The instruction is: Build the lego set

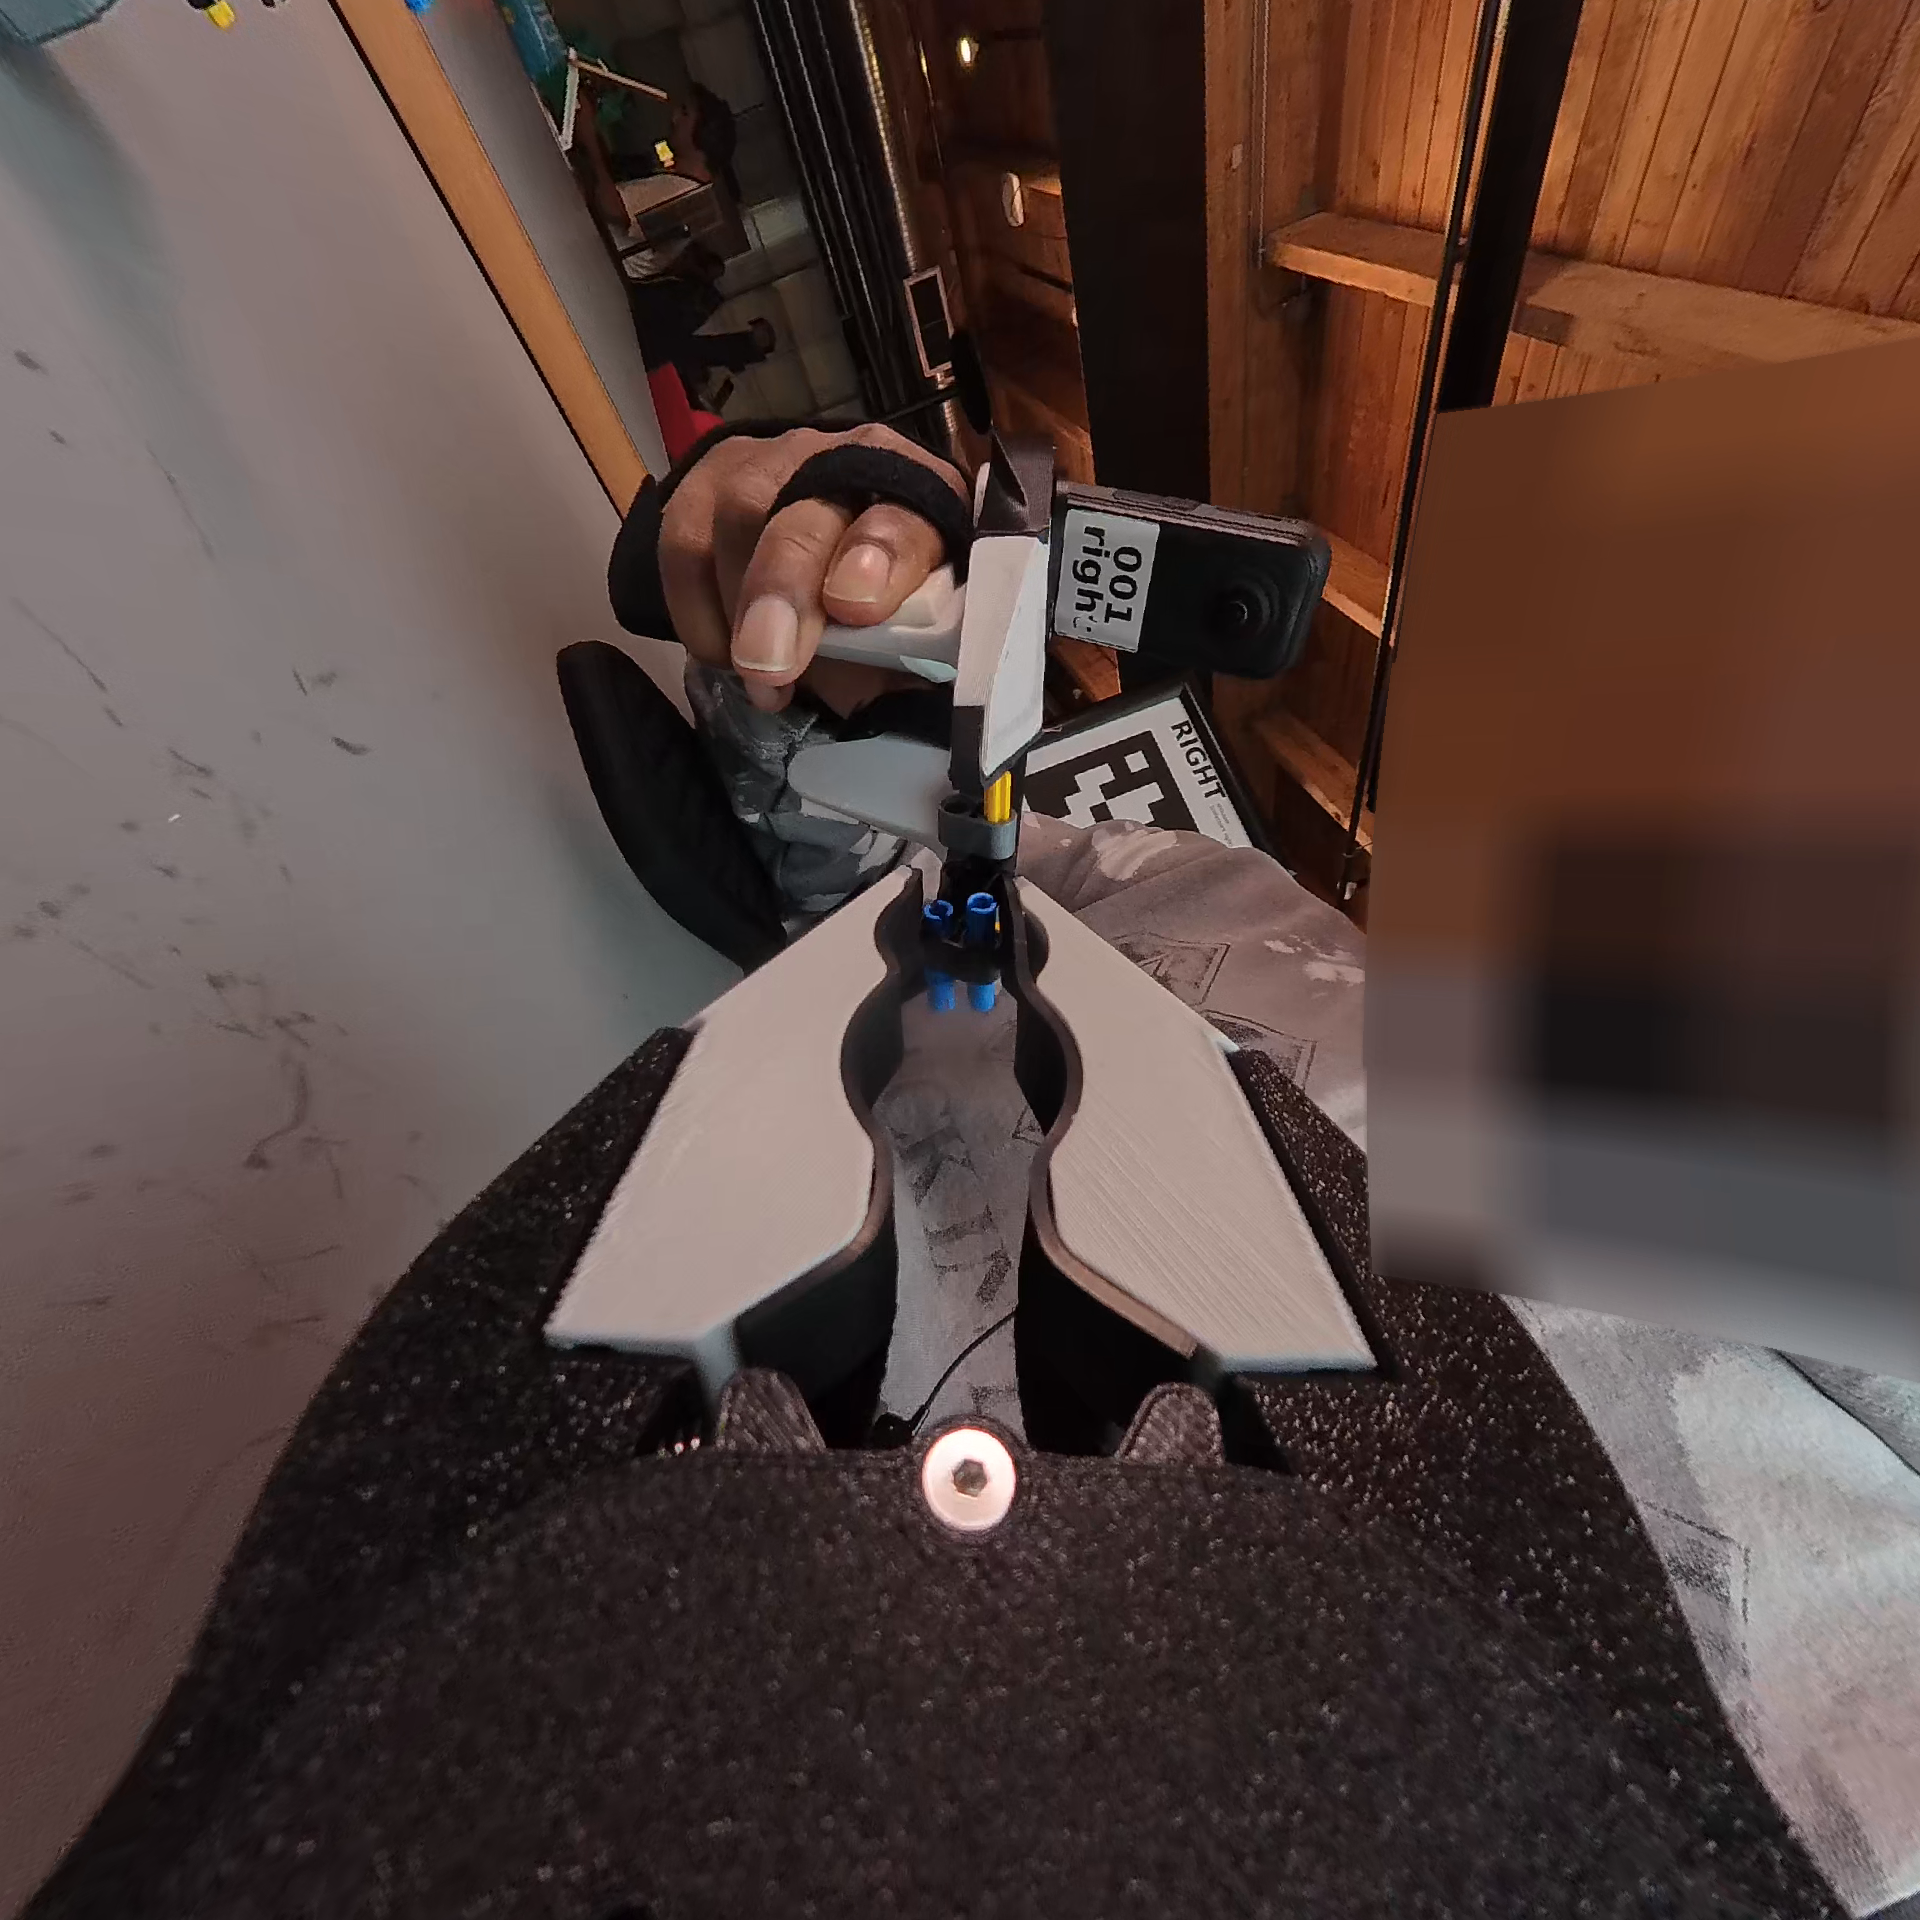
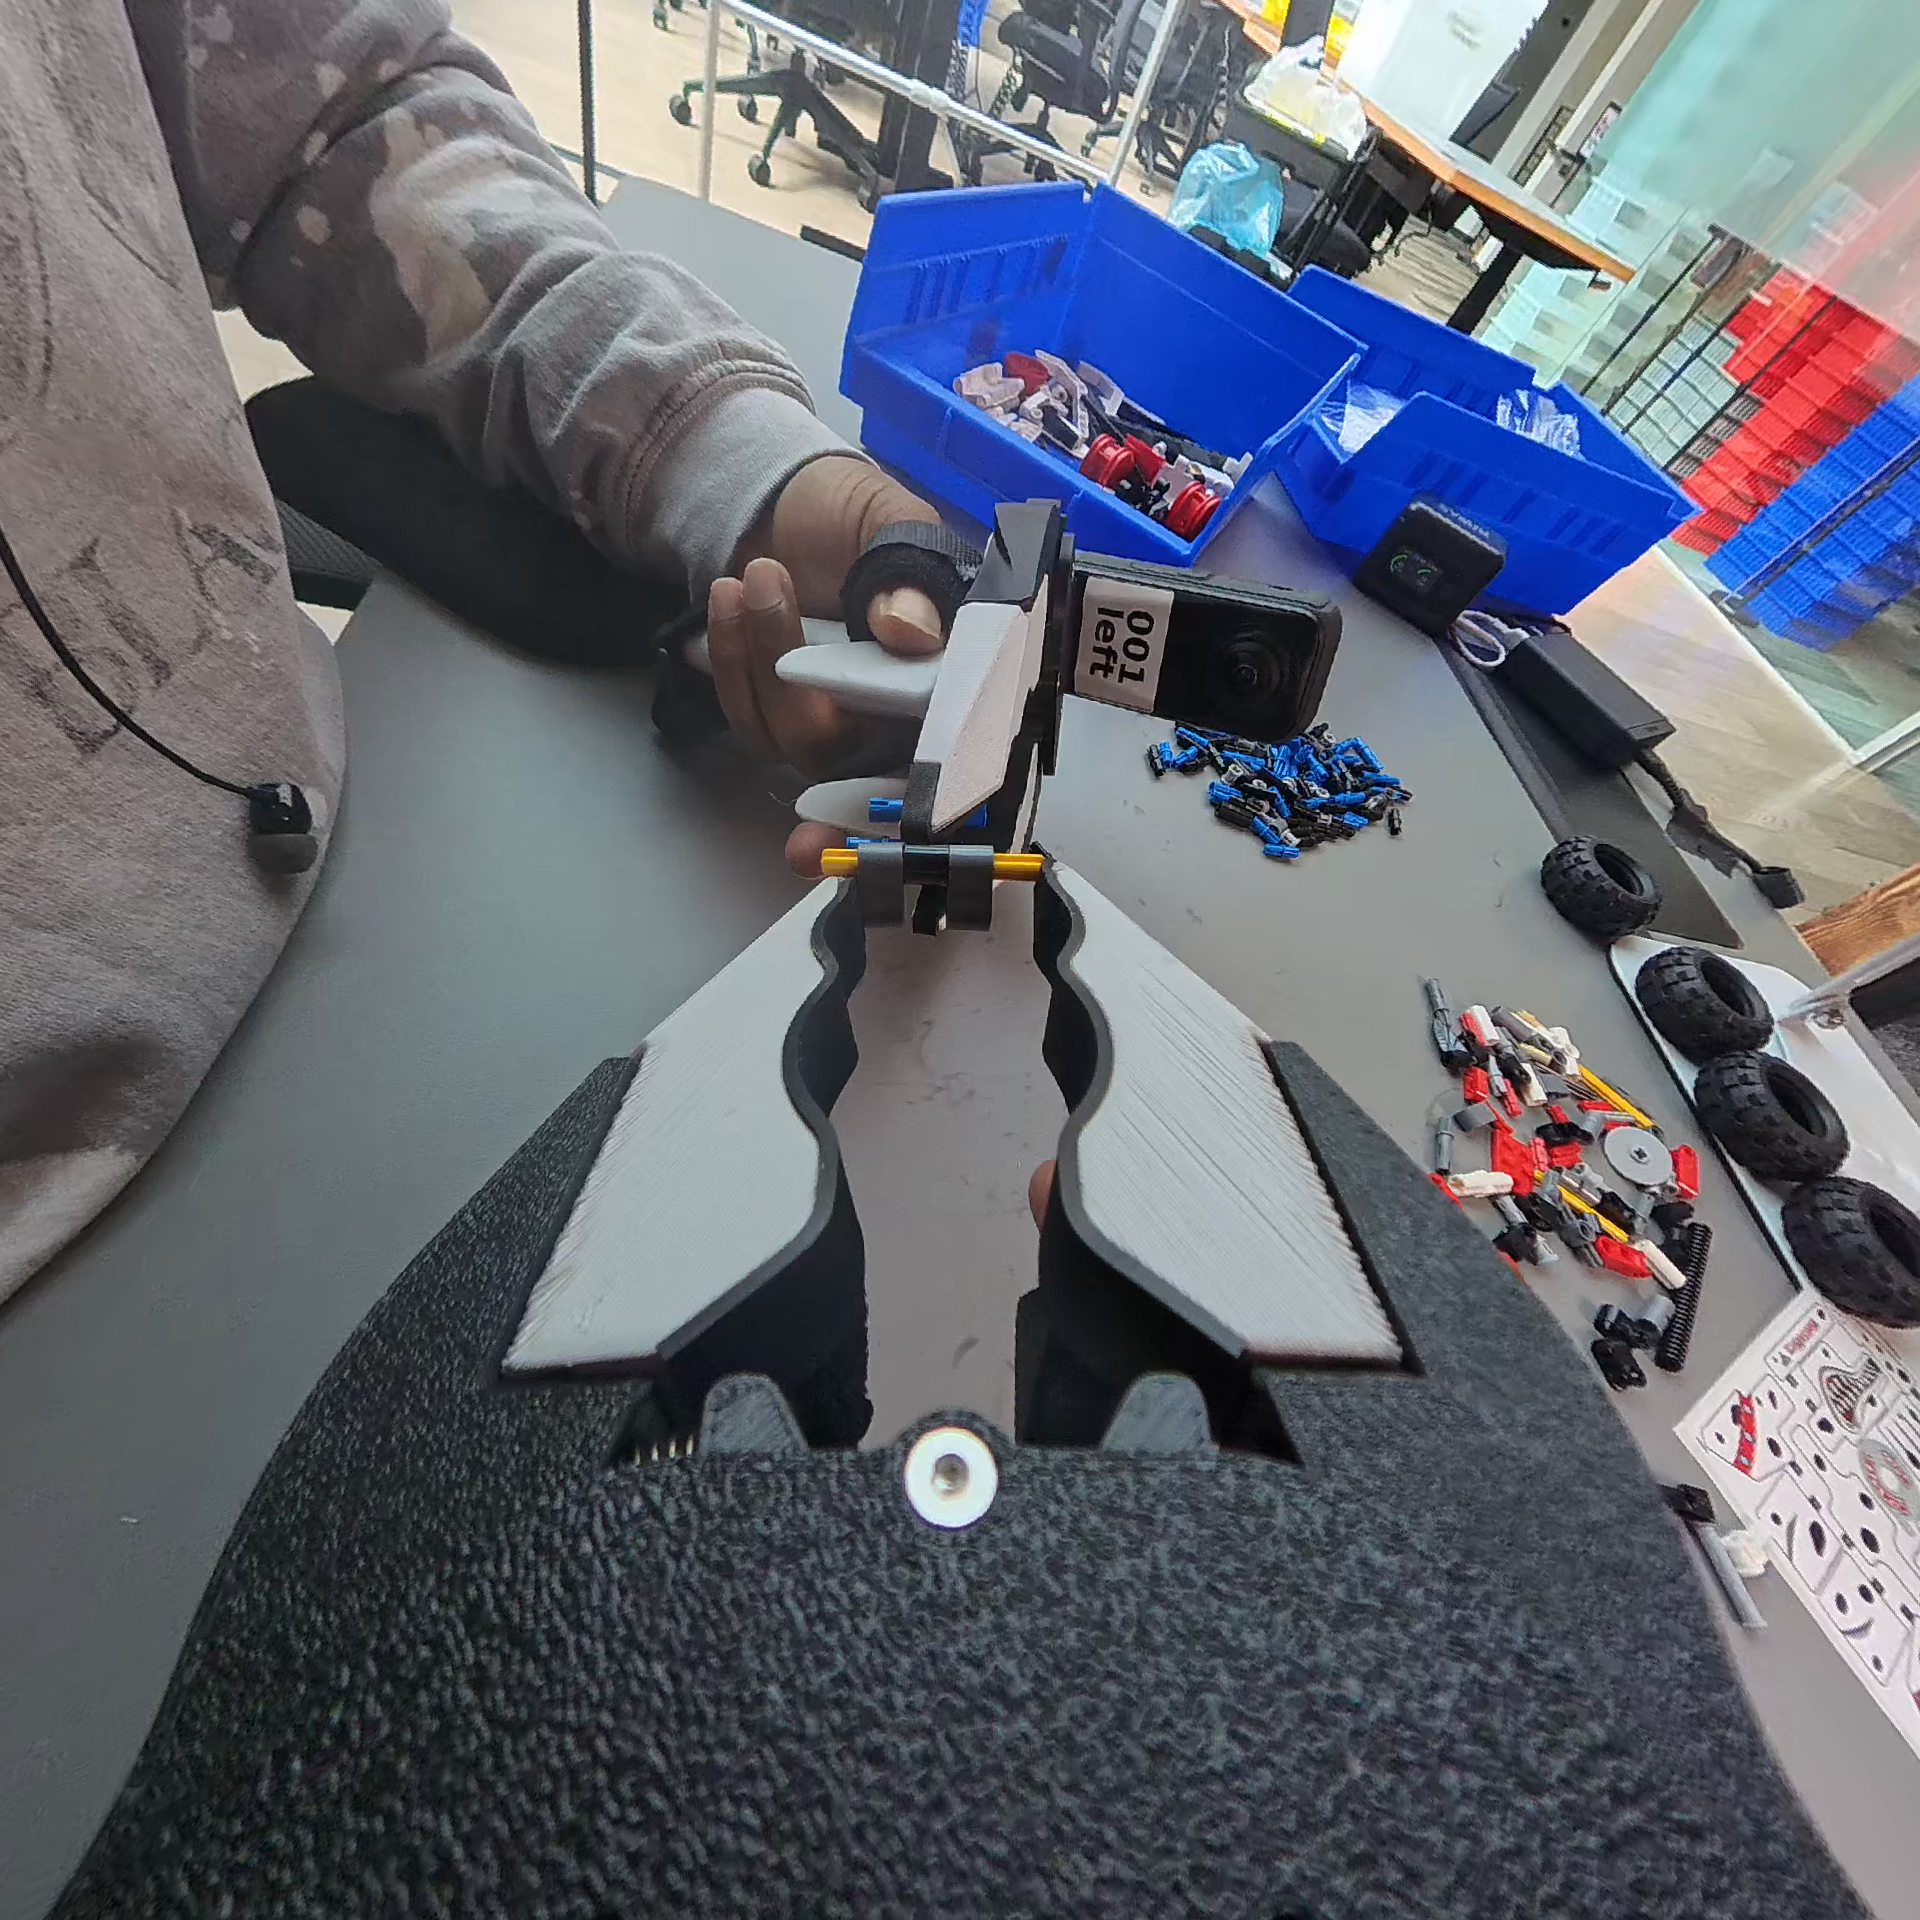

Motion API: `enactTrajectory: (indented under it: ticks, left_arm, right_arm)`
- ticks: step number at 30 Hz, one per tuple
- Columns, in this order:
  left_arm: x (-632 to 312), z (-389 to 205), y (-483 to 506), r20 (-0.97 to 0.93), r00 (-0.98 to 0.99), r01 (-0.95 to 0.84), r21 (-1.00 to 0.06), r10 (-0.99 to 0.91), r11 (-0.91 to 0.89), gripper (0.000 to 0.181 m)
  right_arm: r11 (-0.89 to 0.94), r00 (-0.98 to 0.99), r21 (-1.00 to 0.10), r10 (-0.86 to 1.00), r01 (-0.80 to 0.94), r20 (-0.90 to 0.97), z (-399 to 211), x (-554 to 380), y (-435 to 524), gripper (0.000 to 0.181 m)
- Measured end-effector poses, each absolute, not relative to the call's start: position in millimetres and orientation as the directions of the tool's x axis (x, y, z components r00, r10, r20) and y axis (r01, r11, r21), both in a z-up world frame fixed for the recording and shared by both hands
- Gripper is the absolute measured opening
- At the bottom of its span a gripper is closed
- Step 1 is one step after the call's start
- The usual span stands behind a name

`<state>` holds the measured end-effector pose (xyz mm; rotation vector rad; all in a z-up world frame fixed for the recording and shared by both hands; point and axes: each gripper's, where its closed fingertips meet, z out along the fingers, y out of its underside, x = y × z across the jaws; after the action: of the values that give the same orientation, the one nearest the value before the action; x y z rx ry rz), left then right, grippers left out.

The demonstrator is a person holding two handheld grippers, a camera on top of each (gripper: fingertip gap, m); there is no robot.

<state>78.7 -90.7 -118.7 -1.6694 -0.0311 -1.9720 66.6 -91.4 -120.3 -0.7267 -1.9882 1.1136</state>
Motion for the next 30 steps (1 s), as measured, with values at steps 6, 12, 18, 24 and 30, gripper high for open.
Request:
enactTrajectory:
  ticks: [6,12,18,24,30]
  left_arm:
    - [79.1,-119.3,-91.0,0.919,-0.083,0.415,-0.320,-0.385,-0.852,0.012]
    - [79.3,-119.7,-91.3,0.920,-0.085,0.413,-0.317,-0.383,-0.854,0.012]
    - [78.8,-118.0,-91.8,0.918,-0.092,0.413,-0.318,-0.386,-0.854,0.013]
    - [76.3,-110.5,-91.6,0.903,-0.075,0.416,-0.356,-0.422,-0.837,0.013]
    - [80.5,-107.0,-96.2,0.896,-0.096,0.397,-0.365,-0.434,-0.842,0.013]
  right_arm:
    - [0.448,-0.575,-0.885,0.761,0.128,0.302,-121.4,67.1,-91.8,0.032]
    - [0.436,-0.579,-0.889,0.763,0.137,0.285,-121.7,67.5,-92.7,0.032]
    - [0.414,-0.579,-0.900,0.770,0.134,0.268,-120.4,67.3,-93.5,0.032]
    - [0.415,-0.535,-0.905,0.789,0.098,0.303,-113.1,62.4,-93.6,0.038]
    - [0.437,-0.558,-0.897,0.760,0.058,0.334,-112.9,64.9,-105.2,0.038]
